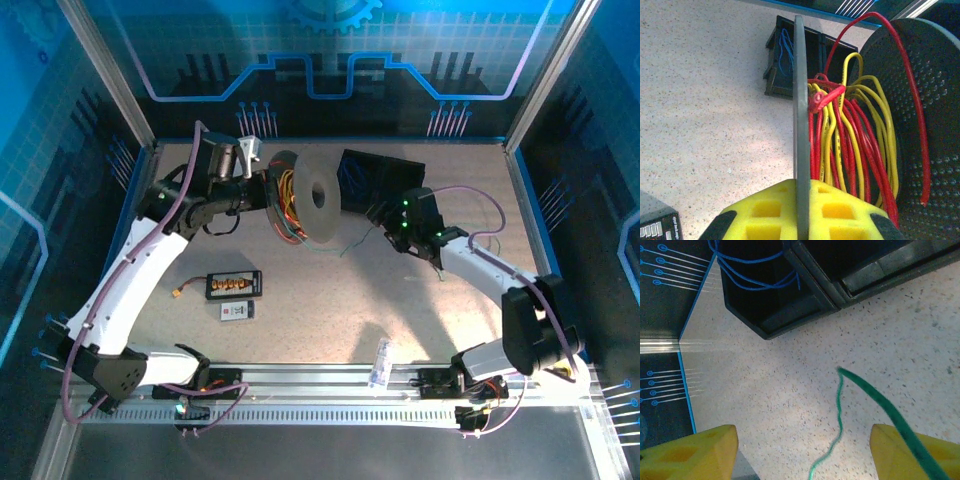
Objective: Wrap the cables
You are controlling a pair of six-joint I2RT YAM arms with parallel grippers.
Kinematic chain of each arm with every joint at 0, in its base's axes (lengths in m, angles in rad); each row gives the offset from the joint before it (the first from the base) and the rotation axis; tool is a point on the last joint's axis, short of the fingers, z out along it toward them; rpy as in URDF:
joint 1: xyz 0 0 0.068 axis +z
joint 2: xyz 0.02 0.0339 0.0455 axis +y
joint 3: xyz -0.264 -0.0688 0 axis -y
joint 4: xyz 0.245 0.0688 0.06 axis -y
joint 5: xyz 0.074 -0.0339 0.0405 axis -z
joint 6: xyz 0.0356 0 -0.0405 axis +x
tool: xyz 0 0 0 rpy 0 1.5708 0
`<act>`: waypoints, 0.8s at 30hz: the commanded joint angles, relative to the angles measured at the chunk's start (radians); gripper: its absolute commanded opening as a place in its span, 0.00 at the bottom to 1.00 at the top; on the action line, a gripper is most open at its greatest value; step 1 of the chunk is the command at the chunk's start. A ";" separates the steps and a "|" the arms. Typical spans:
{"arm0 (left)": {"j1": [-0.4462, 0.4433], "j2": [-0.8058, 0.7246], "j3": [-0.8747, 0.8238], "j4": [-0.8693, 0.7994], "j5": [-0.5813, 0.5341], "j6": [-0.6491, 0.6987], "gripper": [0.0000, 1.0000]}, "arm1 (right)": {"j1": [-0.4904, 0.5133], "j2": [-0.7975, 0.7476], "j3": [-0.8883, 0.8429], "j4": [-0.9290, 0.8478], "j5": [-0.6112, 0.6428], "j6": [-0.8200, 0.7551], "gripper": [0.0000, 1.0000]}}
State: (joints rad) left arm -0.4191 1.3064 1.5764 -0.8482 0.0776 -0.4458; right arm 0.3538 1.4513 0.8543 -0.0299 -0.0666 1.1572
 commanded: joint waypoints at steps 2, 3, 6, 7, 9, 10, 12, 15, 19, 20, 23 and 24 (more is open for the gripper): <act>-0.009 -0.059 -0.001 0.097 0.039 -0.010 0.00 | -0.021 0.055 0.020 0.061 -0.020 -0.007 0.65; -0.010 -0.059 -0.002 0.097 0.038 -0.010 0.00 | -0.022 0.066 0.020 0.059 -0.016 -0.007 0.65; -0.012 -0.065 -0.012 0.100 0.039 -0.011 0.00 | -0.026 0.105 0.048 0.075 -0.016 -0.015 0.65; -0.012 -0.067 -0.013 0.101 0.039 -0.010 0.00 | -0.027 0.119 0.045 0.089 -0.015 -0.014 0.64; -0.013 -0.068 -0.015 0.102 0.040 -0.011 0.00 | -0.031 0.142 0.044 0.120 -0.017 -0.017 0.60; -0.014 -0.067 -0.015 0.101 0.043 -0.012 0.00 | -0.032 0.153 0.047 0.123 -0.010 -0.021 0.59; -0.016 -0.067 -0.015 0.101 0.046 -0.012 0.00 | -0.032 0.169 0.053 0.132 -0.004 -0.027 0.58; -0.018 -0.069 -0.015 0.095 0.051 -0.009 0.00 | -0.033 0.187 0.056 0.139 0.022 -0.041 0.54; -0.018 -0.073 -0.012 0.087 0.050 -0.006 0.00 | -0.035 0.209 0.073 0.121 0.068 -0.077 0.52; -0.018 -0.074 -0.011 0.086 0.053 -0.005 0.00 | -0.035 0.217 0.078 0.122 0.070 -0.085 0.50; -0.019 -0.075 -0.011 0.086 0.059 -0.005 0.00 | -0.036 0.232 0.089 0.125 0.083 -0.100 0.45; -0.020 -0.075 -0.012 0.086 0.060 -0.005 0.00 | -0.034 0.236 0.090 0.127 0.092 -0.103 0.44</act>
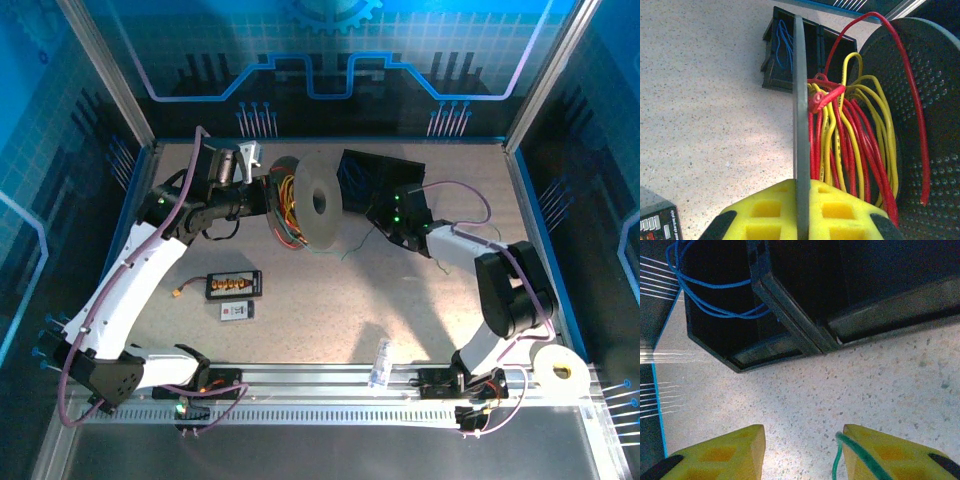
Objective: Wrap the cables
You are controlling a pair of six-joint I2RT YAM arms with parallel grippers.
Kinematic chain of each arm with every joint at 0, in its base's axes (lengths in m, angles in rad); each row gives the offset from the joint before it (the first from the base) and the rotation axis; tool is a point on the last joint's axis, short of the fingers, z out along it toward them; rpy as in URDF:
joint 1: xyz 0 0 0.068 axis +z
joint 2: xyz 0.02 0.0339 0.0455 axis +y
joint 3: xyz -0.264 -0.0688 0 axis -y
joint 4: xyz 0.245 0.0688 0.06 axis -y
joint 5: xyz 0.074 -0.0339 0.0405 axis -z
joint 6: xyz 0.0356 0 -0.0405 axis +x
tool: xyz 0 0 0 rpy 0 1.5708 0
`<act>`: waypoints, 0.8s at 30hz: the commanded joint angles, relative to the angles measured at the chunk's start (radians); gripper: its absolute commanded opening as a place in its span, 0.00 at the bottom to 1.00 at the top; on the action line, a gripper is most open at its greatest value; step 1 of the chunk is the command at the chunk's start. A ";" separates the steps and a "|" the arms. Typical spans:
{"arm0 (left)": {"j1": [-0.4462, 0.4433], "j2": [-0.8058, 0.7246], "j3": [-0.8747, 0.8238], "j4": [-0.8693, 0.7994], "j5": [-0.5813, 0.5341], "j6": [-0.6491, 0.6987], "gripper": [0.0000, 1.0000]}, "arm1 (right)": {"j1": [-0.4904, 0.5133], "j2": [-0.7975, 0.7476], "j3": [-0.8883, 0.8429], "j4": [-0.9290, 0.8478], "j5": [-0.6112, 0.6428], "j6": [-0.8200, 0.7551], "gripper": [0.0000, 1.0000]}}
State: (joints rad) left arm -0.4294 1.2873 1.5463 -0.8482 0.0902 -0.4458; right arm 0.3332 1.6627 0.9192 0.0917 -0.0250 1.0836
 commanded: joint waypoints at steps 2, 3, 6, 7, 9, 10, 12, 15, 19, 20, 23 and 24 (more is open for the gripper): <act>-0.009 -0.056 0.018 0.086 0.048 -0.005 0.00 | -0.014 0.032 0.029 0.006 0.055 -0.035 0.39; -0.009 -0.056 0.018 0.084 0.048 -0.004 0.00 | -0.014 0.031 0.028 0.003 0.058 -0.038 0.36; -0.009 -0.056 0.019 0.081 0.051 -0.004 0.00 | -0.013 0.029 0.032 -0.008 0.075 -0.046 0.35; -0.009 -0.057 0.018 0.083 0.053 -0.004 0.00 | -0.014 0.028 0.036 -0.014 0.081 -0.053 0.35; -0.009 -0.056 0.020 0.080 0.055 -0.005 0.00 | -0.015 0.026 0.038 -0.026 0.089 -0.058 0.33; -0.009 -0.056 0.021 0.078 0.055 -0.004 0.00 | -0.014 0.024 0.038 -0.029 0.095 -0.064 0.32; -0.009 -0.054 0.023 0.075 0.058 -0.004 0.00 | -0.016 0.019 0.035 -0.032 0.106 -0.076 0.30; -0.009 -0.052 0.029 0.066 0.067 -0.002 0.00 | -0.016 0.008 0.036 -0.046 0.118 -0.106 0.23; -0.010 -0.055 0.032 0.058 0.078 0.000 0.00 | -0.019 -0.004 0.045 -0.064 0.121 -0.156 0.17; -0.009 -0.054 0.033 0.056 0.082 0.002 0.00 | -0.022 -0.007 0.047 -0.068 0.121 -0.166 0.14; -0.009 -0.049 0.045 0.043 0.096 0.008 0.00 | -0.033 -0.016 0.050 -0.074 0.116 -0.192 0.00; -0.009 -0.048 0.049 0.039 0.098 0.010 0.00 | -0.039 -0.022 0.047 -0.071 0.115 -0.200 0.00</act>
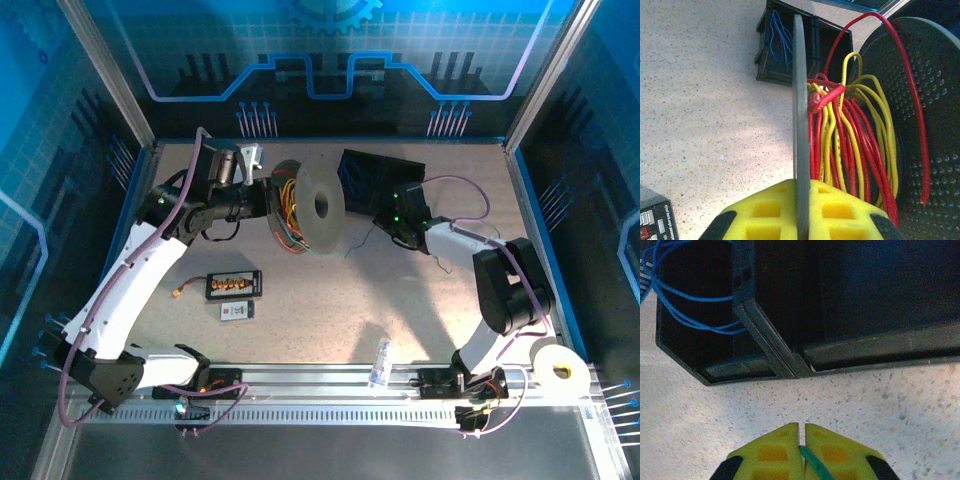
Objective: Wrap the cables
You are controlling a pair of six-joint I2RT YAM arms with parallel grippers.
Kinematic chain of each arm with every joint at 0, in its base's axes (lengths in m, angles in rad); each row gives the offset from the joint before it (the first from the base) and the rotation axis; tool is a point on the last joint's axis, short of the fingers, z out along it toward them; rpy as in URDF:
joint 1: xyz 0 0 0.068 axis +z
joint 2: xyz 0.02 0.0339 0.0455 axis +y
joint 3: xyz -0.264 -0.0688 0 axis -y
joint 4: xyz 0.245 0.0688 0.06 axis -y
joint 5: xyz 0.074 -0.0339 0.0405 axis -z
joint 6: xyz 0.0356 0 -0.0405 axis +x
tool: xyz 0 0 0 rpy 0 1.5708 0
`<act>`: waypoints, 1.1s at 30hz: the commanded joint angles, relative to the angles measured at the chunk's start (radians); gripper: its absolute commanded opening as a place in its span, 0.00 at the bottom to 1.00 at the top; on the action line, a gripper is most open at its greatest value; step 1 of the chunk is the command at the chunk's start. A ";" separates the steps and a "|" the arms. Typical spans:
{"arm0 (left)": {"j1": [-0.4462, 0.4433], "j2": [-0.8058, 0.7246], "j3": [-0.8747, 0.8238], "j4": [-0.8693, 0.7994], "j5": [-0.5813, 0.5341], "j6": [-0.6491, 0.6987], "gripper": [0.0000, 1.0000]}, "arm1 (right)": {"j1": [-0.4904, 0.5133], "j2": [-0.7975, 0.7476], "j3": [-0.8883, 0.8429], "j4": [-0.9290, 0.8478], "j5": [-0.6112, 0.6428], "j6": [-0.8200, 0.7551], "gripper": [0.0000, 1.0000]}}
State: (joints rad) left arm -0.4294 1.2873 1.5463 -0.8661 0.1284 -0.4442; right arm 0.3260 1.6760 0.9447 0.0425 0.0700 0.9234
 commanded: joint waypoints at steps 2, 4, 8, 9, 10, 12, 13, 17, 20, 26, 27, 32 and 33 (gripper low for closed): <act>-0.009 -0.048 0.055 0.046 0.060 0.013 0.00 | -0.044 -0.055 0.021 -0.031 0.023 -0.061 0.00; -0.009 -0.046 0.057 0.038 0.064 0.018 0.00 | -0.055 -0.086 0.013 -0.022 0.024 -0.085 0.00; -0.009 -0.042 0.056 0.026 0.081 0.029 0.00 | -0.088 -0.157 0.015 -0.038 0.029 -0.143 0.00; -0.009 -0.040 0.054 0.024 0.088 0.034 0.00 | -0.100 -0.171 0.016 -0.033 0.021 -0.156 0.00; -0.012 -0.038 0.054 0.020 0.093 0.041 0.00 | -0.116 -0.186 0.017 -0.030 0.010 -0.165 0.00; -0.023 -0.031 0.050 0.013 0.102 0.061 0.00 | -0.146 -0.208 0.029 -0.039 -0.001 -0.182 0.00; -0.034 -0.029 0.046 0.012 0.103 0.073 0.00 | -0.161 -0.215 0.040 -0.042 -0.013 -0.187 0.00; -0.089 -0.003 0.044 -0.005 0.104 0.116 0.00 | -0.234 -0.219 0.092 -0.056 -0.075 -0.196 0.00; -0.141 0.016 0.041 -0.018 0.102 0.147 0.00 | -0.282 -0.190 0.151 -0.057 -0.122 -0.194 0.00; -0.229 0.037 -0.006 -0.047 0.034 0.195 0.00 | -0.339 -0.120 0.306 -0.049 -0.232 -0.153 0.00; -0.238 0.044 -0.016 -0.053 0.011 0.199 0.00 | -0.341 -0.115 0.335 -0.048 -0.247 -0.146 0.00; -0.255 0.088 -0.056 -0.069 -0.090 0.200 0.00 | -0.333 -0.122 0.458 -0.023 -0.325 -0.100 0.00; -0.255 0.101 -0.062 -0.068 -0.107 0.200 0.00 | -0.327 -0.126 0.485 -0.021 -0.333 -0.095 0.00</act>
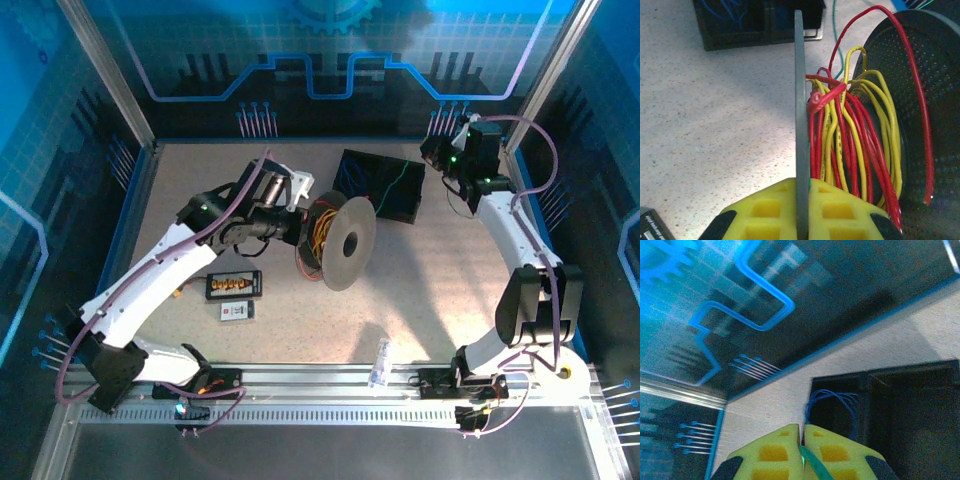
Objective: Wrap the cables
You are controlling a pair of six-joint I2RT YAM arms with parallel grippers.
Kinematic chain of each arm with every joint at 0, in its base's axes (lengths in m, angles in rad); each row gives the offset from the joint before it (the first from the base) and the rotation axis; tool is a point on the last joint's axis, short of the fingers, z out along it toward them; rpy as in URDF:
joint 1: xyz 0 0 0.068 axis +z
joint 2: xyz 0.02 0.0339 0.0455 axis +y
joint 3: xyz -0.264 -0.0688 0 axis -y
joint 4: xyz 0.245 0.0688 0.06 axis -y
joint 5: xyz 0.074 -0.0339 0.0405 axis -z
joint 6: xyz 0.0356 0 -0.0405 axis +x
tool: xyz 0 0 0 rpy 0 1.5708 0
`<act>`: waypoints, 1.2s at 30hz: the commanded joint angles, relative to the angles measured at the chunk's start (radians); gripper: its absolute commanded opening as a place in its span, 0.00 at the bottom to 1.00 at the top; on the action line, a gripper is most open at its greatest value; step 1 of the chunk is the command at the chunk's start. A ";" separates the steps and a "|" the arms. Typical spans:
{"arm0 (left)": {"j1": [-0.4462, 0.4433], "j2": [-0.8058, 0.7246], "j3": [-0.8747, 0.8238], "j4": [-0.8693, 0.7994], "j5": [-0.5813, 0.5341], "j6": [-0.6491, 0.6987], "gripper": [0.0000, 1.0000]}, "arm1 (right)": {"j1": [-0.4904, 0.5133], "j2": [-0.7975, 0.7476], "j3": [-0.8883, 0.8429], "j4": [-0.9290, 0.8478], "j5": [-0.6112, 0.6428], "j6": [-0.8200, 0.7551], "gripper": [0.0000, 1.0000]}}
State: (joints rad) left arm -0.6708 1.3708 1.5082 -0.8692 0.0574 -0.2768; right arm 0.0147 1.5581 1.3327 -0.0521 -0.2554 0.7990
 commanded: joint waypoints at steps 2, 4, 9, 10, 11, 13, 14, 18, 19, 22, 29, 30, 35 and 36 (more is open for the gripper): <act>-0.016 0.043 -0.034 -0.065 -0.063 0.034 0.00 | -0.004 -0.016 0.138 0.087 -0.038 0.043 0.00; -0.017 0.075 -0.039 -0.062 -0.086 0.033 0.00 | 0.019 -0.025 0.167 0.116 -0.071 0.061 0.00; -0.017 0.154 -0.026 -0.040 -0.119 0.019 0.00 | 0.122 -0.059 0.201 0.166 -0.147 0.057 0.00; -0.017 0.171 -0.017 -0.043 -0.134 0.013 0.00 | 0.148 -0.072 0.198 0.178 -0.155 0.049 0.00; -0.016 0.187 -0.008 -0.048 -0.145 0.008 0.00 | 0.171 -0.082 0.195 0.181 -0.164 0.040 0.00; -0.013 0.215 0.012 -0.056 -0.174 -0.010 0.00 | 0.215 -0.107 0.185 0.193 -0.176 0.029 0.00; -0.010 0.225 0.019 -0.060 -0.181 -0.019 0.00 | 0.235 -0.117 0.181 0.195 -0.182 0.022 0.00; 0.014 0.232 0.022 -0.045 -0.190 -0.070 0.00 | 0.329 -0.173 0.155 0.188 -0.189 -0.015 0.00; 0.022 0.231 0.019 -0.042 -0.193 -0.083 0.00 | 0.347 -0.189 0.145 0.190 -0.188 -0.025 0.00; 0.055 0.227 0.015 -0.039 -0.200 -0.124 0.00 | 0.415 -0.241 0.115 0.178 -0.175 -0.056 0.00; 0.133 0.218 0.050 -0.070 -0.278 -0.197 0.00 | 0.600 -0.368 -0.034 0.175 -0.073 -0.120 0.00; 0.148 0.221 0.062 -0.073 -0.285 -0.210 0.00 | 0.636 -0.380 -0.062 0.184 -0.050 -0.124 0.00; 0.188 0.247 0.138 -0.083 -0.308 -0.237 0.00 | 0.791 -0.408 -0.179 0.207 0.083 -0.165 0.00; 0.194 0.253 0.156 -0.087 -0.313 -0.240 0.00 | 0.822 -0.416 -0.207 0.211 0.117 -0.171 0.00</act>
State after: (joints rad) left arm -0.5140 1.5951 1.6043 -0.9379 -0.1650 -0.4530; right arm 0.7559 1.2148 1.1549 0.0055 -0.1883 0.6632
